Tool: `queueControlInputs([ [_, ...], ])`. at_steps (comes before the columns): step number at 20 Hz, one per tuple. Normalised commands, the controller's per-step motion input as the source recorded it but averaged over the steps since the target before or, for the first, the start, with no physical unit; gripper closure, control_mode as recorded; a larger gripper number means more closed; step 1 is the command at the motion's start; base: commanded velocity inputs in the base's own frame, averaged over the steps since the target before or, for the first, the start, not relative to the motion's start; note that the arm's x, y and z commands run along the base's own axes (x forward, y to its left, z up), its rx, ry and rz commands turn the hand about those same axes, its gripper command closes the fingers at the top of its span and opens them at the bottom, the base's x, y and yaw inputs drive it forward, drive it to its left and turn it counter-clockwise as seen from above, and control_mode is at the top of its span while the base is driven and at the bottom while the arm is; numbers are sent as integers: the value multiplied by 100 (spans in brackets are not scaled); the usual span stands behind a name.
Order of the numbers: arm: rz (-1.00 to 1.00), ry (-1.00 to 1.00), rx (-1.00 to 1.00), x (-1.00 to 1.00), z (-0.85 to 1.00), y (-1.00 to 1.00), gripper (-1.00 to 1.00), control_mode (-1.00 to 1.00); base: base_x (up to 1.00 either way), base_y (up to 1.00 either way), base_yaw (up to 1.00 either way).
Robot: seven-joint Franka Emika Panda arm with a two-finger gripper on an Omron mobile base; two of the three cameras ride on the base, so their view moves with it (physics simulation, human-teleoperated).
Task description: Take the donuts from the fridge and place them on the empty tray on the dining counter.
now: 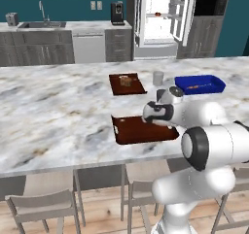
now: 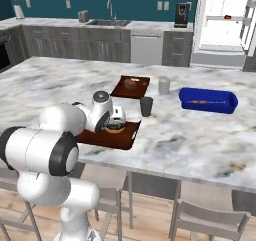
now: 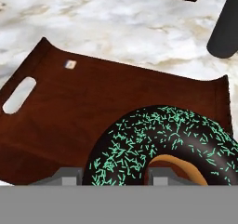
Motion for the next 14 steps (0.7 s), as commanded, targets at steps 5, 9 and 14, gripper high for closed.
queueControlInputs([
  [5,-4,1,0,37,-29,-11,100,-100,0,0,0],
  [9,-5,1,0,38,-29,0,100,-100,0,0,0],
  [14,-4,0,0,30,-27,-4,100,-100,0,0,0],
])
